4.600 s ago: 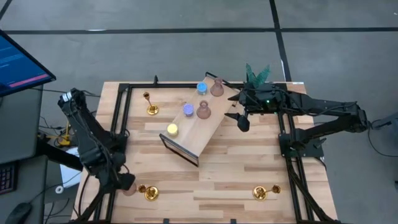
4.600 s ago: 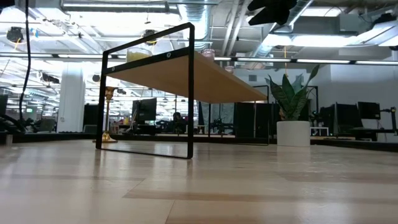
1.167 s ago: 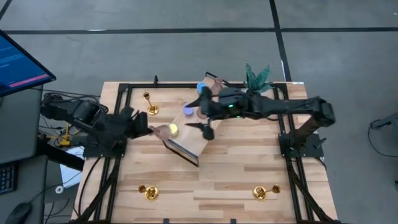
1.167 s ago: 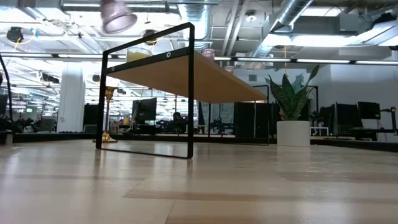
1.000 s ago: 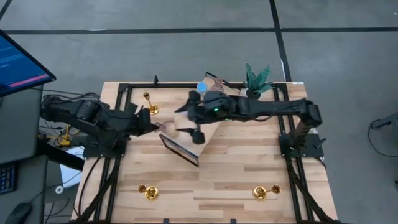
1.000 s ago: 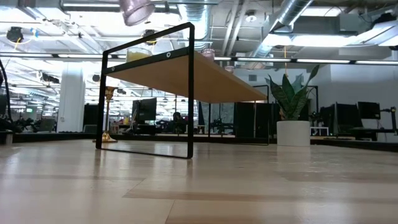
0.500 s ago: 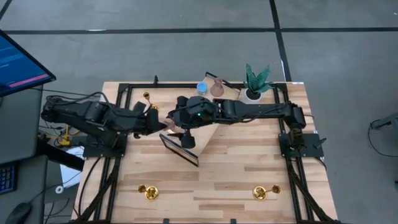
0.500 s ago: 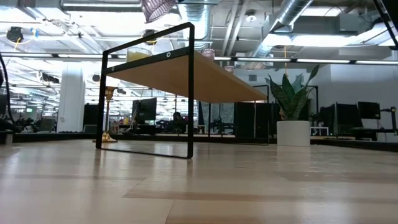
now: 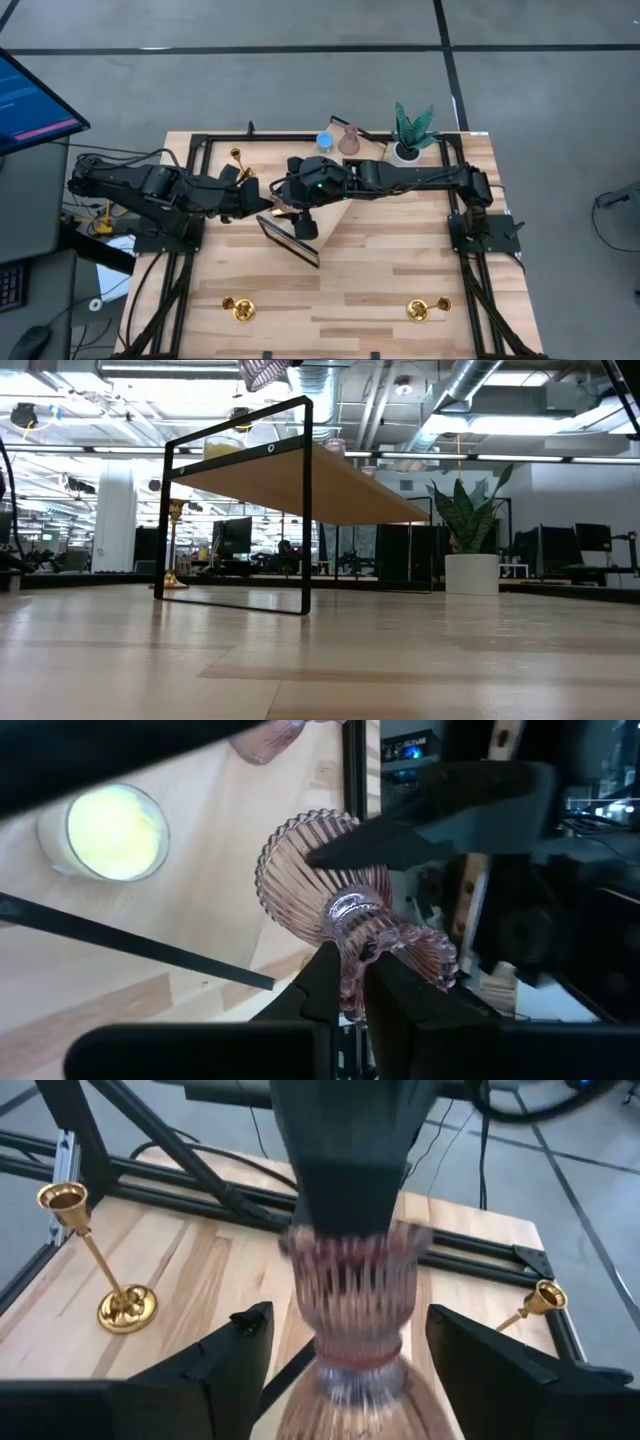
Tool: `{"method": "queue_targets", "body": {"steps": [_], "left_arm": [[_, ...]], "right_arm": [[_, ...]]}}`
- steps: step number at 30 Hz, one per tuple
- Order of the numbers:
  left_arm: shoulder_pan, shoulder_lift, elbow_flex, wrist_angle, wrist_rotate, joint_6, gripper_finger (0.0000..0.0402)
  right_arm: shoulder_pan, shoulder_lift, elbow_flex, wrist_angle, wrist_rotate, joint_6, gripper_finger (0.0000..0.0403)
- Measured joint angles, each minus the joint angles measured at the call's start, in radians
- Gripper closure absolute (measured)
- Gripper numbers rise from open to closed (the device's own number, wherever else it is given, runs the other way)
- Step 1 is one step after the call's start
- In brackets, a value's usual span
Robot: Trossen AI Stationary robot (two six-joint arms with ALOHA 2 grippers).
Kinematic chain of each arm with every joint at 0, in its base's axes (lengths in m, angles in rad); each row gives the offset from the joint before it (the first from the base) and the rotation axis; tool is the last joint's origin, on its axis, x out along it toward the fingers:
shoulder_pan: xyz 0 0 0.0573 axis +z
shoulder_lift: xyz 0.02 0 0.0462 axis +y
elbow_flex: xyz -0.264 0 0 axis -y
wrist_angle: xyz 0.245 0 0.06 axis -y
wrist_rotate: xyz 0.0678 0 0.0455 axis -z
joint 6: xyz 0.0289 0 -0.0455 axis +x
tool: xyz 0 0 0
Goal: Pick & Place candle stick holders
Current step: Put the glass candle holder on the shelf
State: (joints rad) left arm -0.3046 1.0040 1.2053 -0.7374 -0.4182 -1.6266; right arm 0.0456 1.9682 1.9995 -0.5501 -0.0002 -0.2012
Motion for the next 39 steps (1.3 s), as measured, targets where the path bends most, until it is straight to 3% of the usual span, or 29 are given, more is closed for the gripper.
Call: {"method": "queue_targets", "body": {"steps": [5, 14, 25, 33, 39], "left_arm": [[0.000, 0.012, 0.000, 0.000, 0.000, 0.014, 0.0376], [0.001, 0.021, -0.001, -0.005, -0.004, 0.021, 0.0382], [0.002, 0.022, -0.001, -0.003, -0.010, 0.030, 0.0383], [0.002, 0.010, 0.000, 0.011, -0.014, 0.054, 0.0330], [0.001, -0.003, 0.000, 0.013, -0.008, 0.080, 0.0320]], "right_arm": [[0.000, 0.000, 0.000, -0.002, 0.000, 0.000, 0.0182], [0.000, -0.002, 0.000, -0.044, 0.003, -0.020, 0.0307], [-0.001, -0.002, 0.000, -0.064, 0.020, -0.019, 0.0308], [-0.001, -0.013, -0.002, -0.029, 0.049, -0.018, 0.0314], [-0.001, -0.013, -0.002, -0.016, 0.049, -0.005, 0.0318]]}}
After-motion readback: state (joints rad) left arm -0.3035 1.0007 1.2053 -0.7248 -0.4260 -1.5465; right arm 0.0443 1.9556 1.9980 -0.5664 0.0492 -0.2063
